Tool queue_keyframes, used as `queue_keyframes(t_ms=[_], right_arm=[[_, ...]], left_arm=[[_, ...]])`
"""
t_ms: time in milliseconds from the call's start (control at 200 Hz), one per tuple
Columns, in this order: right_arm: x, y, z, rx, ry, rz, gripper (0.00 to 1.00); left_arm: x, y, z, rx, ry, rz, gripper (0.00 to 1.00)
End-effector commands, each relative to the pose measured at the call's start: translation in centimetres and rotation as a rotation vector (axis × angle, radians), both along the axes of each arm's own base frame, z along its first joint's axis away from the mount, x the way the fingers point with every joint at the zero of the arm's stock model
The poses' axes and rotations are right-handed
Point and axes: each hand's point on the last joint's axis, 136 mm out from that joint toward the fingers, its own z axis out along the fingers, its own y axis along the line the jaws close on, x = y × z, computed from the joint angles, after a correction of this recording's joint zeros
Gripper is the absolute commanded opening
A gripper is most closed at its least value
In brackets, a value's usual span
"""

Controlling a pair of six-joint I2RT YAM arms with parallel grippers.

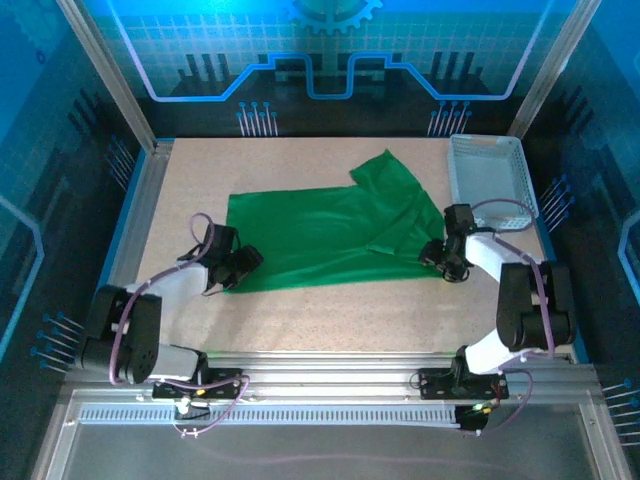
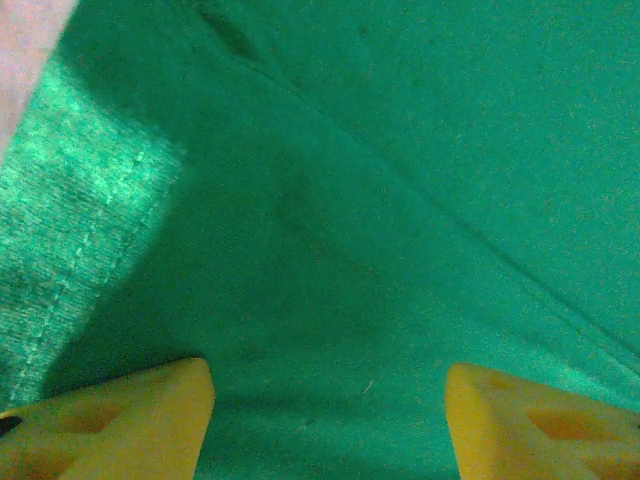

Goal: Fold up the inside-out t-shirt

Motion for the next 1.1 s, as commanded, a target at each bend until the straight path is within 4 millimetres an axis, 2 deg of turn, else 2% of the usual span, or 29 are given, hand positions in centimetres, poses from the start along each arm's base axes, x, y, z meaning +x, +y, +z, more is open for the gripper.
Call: queue_keyframes(t_ms=[0, 95, 155, 185, 200, 280, 355, 490, 790, 950, 1096], right_arm=[[-2.6, -1.2, 0.9, -0.065, 0.019, -0.055, 0.67], [-0.8, 0.6, 4.3, -0.126, -0.100, 0.093, 0.67], [0.5, 3.1, 6.3, -0.126, -0.150, 0.210, 0.67], [0.6, 4.3, 6.6, -0.125, -0.149, 0.258, 0.66], [1.3, 5.1, 7.5, -0.117, -0.171, 0.279, 0.66], [2.3, 8.5, 8.3, -0.079, -0.183, 0.382, 0.66], [2.5, 10.8, 7.9, -0.081, -0.165, 0.444, 0.66], [2.1, 12.8, 5.9, -0.097, -0.105, 0.482, 0.64], [1.3, 13.4, 2.4, -0.145, 0.006, 0.451, 0.58], [2.8, 13.9, 1.4, -0.159, 0.015, 0.446, 0.52], [5.0, 14.7, 1.4, -0.173, 0.004, 0.455, 0.47]], left_arm=[[-4.0, 1.7, -1.7, 0.041, 0.108, 0.084, 0.66], [-2.8, 2.6, 0.6, 0.099, 0.040, 0.085, 0.70], [-1.5, 2.7, 2.0, 0.120, 0.005, 0.069, 0.71], [-0.9, 2.5, 2.5, 0.122, -0.006, 0.057, 0.71], [-0.6, 2.5, 2.7, 0.122, -0.011, 0.052, 0.71], [0.8, 2.0, 3.3, 0.118, -0.018, 0.035, 0.70], [1.5, 1.7, 3.3, 0.107, -0.014, 0.026, 0.70], [1.5, 1.4, 2.3, 0.096, 0.010, 0.019, 0.70], [0.2, 1.7, 0.3, 0.107, 0.051, 0.019, 0.70], [-0.5, 1.9, -0.5, 0.115, 0.070, 0.023, 0.70], [-1.0, 1.9, -0.8, 0.114, 0.077, 0.019, 0.70]])
